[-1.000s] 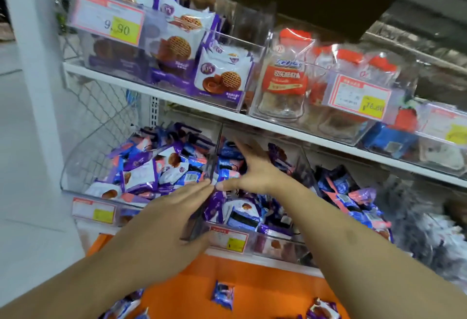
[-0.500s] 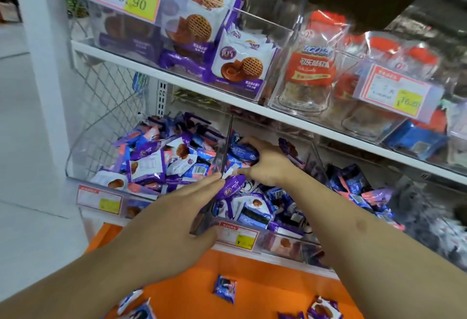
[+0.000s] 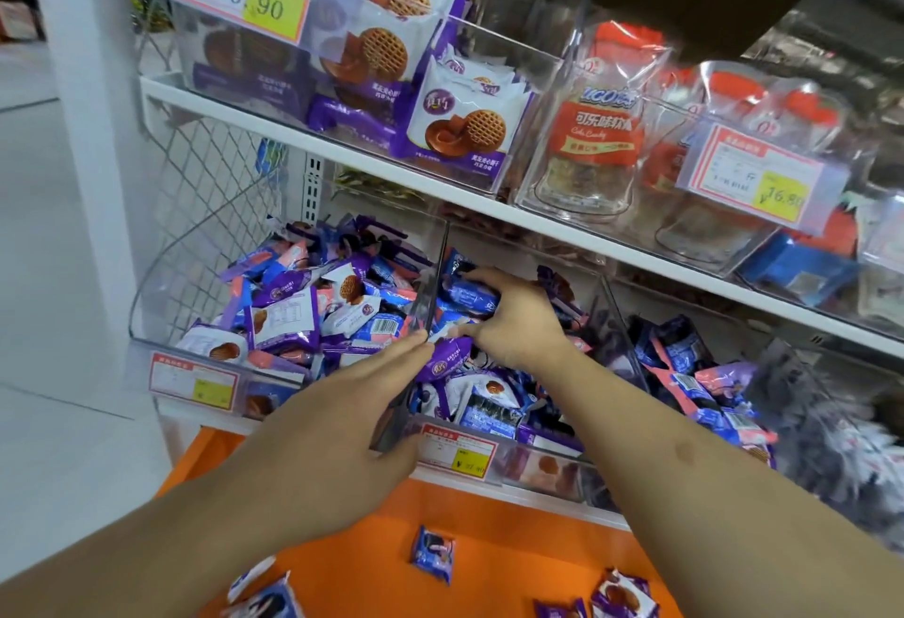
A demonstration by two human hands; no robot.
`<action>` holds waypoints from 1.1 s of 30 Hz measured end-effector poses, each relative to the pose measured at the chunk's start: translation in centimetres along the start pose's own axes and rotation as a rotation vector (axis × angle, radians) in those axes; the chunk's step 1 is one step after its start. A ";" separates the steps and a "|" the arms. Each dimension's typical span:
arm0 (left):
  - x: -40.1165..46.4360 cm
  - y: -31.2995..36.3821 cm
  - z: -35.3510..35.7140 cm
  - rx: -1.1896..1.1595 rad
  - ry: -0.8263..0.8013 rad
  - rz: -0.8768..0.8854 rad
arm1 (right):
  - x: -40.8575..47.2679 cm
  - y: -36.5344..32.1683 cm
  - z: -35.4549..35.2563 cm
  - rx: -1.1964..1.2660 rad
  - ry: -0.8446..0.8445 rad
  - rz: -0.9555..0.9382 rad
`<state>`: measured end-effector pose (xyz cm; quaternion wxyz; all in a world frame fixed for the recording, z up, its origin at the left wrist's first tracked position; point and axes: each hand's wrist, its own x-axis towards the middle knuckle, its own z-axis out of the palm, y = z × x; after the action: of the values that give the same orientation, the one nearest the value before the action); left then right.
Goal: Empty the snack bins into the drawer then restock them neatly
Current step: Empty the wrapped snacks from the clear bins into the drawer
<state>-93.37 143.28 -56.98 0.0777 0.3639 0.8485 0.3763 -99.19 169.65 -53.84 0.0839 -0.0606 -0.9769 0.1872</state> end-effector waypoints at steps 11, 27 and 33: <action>-1.0 2.6 -0.9 0.109 0.005 -0.058 | -3.2 1.9 -3.4 0.299 0.224 0.006; -1.2 8.1 -0.6 -0.292 0.014 -0.101 | -18.4 -4.0 -7.9 0.972 0.065 0.045; -3.1 7.8 0.3 -0.294 0.018 -0.243 | -21.9 -1.9 -6.7 1.306 -0.092 0.295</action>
<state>-86.64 144.94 -52.22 0.1673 0.2401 0.8229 0.4871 -76.71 167.01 -50.04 0.0352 -0.1221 -0.6473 0.7516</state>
